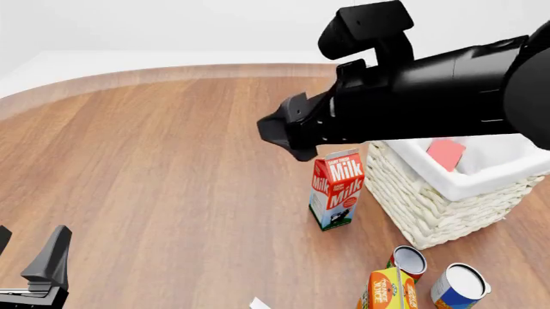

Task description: Pick up the cream cheese box and the butter, and put them in the basket.

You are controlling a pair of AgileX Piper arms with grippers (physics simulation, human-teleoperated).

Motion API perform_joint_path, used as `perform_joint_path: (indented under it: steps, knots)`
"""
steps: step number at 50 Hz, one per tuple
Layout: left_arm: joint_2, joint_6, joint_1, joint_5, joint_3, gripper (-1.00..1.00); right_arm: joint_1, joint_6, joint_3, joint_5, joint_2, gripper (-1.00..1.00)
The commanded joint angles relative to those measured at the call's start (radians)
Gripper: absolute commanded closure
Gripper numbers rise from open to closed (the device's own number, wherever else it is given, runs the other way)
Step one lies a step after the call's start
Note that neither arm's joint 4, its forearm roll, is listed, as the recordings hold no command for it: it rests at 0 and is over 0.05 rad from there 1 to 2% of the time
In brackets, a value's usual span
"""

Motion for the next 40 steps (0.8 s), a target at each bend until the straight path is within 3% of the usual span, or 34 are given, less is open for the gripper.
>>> perform_joint_path:
  steps: [1,32,40]
  knots:
    - [0.0,0.0,0.0,0.0,0.0,-1.0,0.029,0.017,0.018,-0.004,0.014,-1.0]
    - [0.0,0.0,0.0,0.0,0.0,-1.0,0.205,0.118,0.078,-0.112,0.122,-1.0]
    - [0.0,0.0,0.0,0.0,0.0,-1.0,0.222,0.121,0.085,-0.109,0.127,-1.0]
